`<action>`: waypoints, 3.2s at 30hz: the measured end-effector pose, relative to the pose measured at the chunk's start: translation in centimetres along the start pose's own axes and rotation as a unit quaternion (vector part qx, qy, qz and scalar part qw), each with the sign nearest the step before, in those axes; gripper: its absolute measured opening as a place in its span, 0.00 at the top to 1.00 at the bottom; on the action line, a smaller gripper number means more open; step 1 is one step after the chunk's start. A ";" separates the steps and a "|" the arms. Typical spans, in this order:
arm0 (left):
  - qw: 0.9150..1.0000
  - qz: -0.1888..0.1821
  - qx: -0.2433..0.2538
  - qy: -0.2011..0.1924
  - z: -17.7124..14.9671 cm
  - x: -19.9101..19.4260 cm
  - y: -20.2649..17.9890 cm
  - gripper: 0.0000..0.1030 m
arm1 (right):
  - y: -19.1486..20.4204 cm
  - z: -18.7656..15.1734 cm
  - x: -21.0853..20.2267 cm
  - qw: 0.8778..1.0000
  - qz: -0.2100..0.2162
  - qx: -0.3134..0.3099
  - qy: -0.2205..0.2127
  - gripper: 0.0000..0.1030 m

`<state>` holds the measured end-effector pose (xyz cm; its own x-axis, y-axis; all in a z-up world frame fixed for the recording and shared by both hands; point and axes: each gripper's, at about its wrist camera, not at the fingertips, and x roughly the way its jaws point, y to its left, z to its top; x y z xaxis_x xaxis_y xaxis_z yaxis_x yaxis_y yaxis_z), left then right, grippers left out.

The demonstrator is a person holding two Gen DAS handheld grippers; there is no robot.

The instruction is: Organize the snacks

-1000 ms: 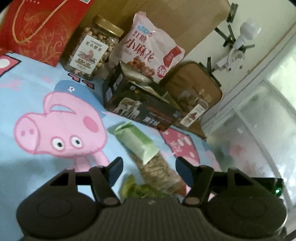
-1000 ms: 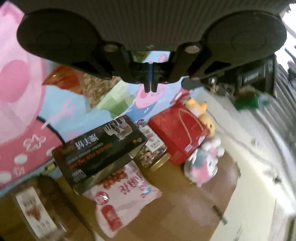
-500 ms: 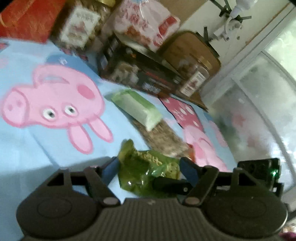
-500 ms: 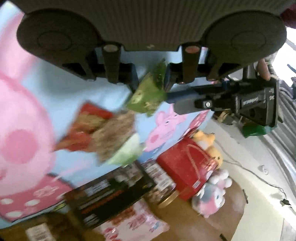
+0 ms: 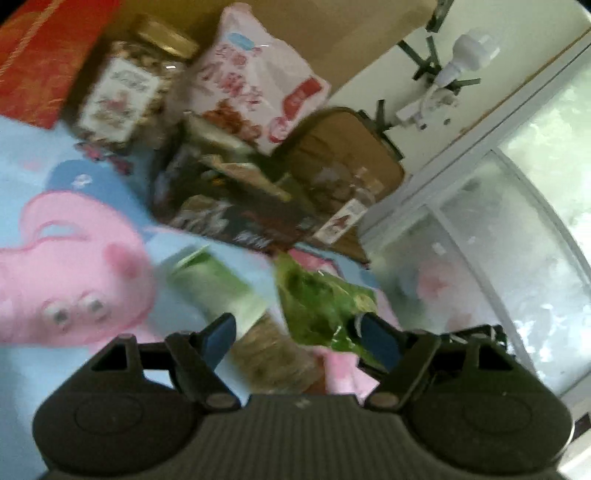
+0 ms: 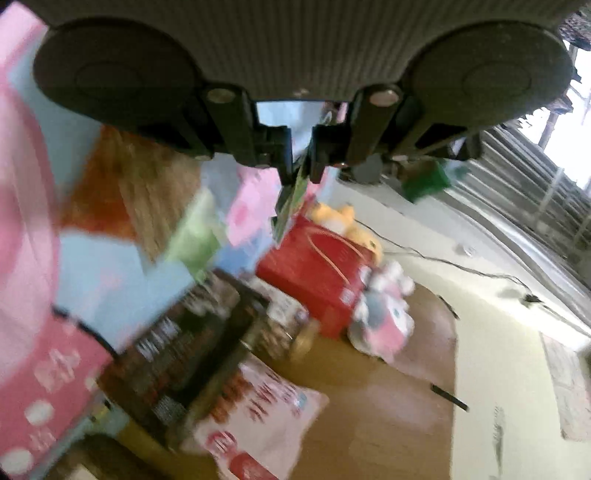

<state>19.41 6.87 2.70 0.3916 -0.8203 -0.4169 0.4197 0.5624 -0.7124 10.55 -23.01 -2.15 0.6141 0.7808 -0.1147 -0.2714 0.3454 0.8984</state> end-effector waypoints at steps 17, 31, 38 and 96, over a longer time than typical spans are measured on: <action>0.981 0.188 0.015 -0.035 13.6 12.4 1.7 0.58 | -1.5 16.3 10.6 0.974 -0.179 -0.133 0.037 0.74; 0.981 0.179 0.077 -0.020 5.1 4.7 -2.1 0.46 | 1.0 8.0 2.1 0.958 -0.180 -0.225 0.003 0.55; 0.984 0.177 -0.024 -0.002 0.3 2.9 2.1 0.46 | -0.9 2.2 6.6 0.927 -0.227 -0.288 0.079 0.41; 0.984 0.167 0.033 -0.057 11.4 6.9 -0.1 0.65 | 6.1 5.7 14.9 0.856 -0.248 -0.454 -0.015 0.63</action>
<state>31.42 2.31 6.30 0.6042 -0.5741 -0.5525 0.3031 0.8069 -0.5070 22.24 -12.22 4.06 0.8358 0.4121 -0.3629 -0.4277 0.9030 0.0405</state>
